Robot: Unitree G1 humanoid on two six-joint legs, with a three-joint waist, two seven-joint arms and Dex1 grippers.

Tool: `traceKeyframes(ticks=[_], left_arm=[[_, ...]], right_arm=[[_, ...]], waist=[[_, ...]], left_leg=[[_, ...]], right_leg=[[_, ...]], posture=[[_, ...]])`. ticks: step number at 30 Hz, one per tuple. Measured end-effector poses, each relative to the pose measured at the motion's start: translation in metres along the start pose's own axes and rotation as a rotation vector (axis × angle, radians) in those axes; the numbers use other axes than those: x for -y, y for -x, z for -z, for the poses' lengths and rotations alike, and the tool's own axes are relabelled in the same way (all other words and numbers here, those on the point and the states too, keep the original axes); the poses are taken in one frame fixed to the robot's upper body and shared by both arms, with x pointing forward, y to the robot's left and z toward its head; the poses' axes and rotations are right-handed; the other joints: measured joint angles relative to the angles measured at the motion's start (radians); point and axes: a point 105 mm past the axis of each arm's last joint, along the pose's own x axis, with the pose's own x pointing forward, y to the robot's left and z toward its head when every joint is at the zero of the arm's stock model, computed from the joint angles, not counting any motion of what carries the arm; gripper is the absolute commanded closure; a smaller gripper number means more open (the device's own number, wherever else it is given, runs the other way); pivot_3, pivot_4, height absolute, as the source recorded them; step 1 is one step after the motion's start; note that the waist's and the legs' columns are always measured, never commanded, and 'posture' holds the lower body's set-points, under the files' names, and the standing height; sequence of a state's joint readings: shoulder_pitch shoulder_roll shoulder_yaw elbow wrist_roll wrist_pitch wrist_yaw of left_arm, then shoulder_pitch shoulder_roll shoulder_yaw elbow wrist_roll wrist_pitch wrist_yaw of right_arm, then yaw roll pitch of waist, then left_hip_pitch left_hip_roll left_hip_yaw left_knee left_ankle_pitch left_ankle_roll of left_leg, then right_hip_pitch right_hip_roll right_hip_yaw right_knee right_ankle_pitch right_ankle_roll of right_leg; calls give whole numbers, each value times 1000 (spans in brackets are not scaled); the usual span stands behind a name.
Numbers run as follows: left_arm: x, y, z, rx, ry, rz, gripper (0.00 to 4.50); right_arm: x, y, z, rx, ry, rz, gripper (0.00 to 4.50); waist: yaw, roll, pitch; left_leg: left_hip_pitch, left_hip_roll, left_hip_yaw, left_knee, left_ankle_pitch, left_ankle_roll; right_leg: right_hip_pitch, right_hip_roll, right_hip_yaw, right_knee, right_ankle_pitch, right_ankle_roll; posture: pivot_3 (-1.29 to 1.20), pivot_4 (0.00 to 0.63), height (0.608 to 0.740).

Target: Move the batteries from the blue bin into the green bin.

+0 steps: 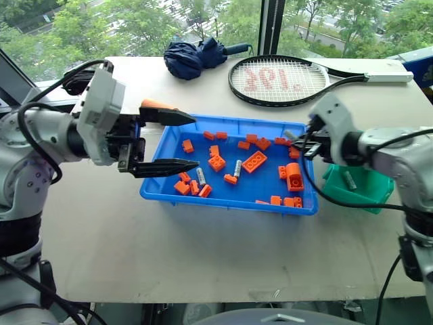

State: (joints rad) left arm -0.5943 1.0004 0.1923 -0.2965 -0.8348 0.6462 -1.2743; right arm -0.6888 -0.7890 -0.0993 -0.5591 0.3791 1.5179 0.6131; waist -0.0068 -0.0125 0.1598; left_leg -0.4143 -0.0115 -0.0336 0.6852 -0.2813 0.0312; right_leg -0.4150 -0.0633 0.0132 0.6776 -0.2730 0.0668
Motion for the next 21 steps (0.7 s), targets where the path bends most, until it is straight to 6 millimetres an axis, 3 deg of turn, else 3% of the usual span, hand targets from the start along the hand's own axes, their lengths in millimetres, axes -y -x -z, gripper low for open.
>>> traceKeyframes(ticks=[2, 6, 9, 12, 14, 16, 21], left_arm=[[0, -5, -6, 31, -10, 20, 0], [-1, -17, -14, 62, -23, 65, 0], [-1, -23, -18, 75, -37, 90, 0], [-1, -25, -17, 76, -34, 95, 0], [-2, -25, -18, 73, -38, 95, 0], [-3, -26, -17, 64, -41, 90, 0], [-6, -23, -11, 30, -39, 56, 0]], right_arm=[[19, 19, 10, -28, -40, 90, 4465], [36, 37, 38, -111, -81, 178, 4465], [44, 45, 56, -149, -124, 222, 4465], [45, 46, 60, -145, -138, 231, 4465], [47, 45, 64, -144, -141, 235, 3538], [48, 44, 66, -142, -142, 234, 2886], [54, 38, 52, -65, -117, 251, 406]], waist=[[-3, 0, 0], [-9, 0, 0], [-13, 0, 0], [-14, 0, 0], [-11, 0, 0], [-9, 0, 0], [-12, 1, 0]], left_leg=[[0, 0, 0, 0, 0, 0], [1, 0, 1, 0, 0, 1], [2, 0, 3, 0, 0, 1], [2, 1, 2, 0, 0, 1], [2, 1, 2, 0, 0, 0], [1, 0, 2, 0, 0, 0], [2, 1, 3, 1, 0, 0]], right_leg=[[0, 0, 1, 0, 0, 0], [0, 1, 2, 1, 0, 0], [0, 1, 3, 1, 0, 0], [0, 1, 3, 2, 0, 0], [0, 1, 3, 1, 0, 0], [0, 1, 3, 1, 0, 0], [0, 1, 4, 1, 0, 0]], posture=[[0, 150, 740], [0, 150, 740], [0, 150, 740], [0, 150, 740], [0, 150, 740], [0, 150, 740], [0, 150, 740]])
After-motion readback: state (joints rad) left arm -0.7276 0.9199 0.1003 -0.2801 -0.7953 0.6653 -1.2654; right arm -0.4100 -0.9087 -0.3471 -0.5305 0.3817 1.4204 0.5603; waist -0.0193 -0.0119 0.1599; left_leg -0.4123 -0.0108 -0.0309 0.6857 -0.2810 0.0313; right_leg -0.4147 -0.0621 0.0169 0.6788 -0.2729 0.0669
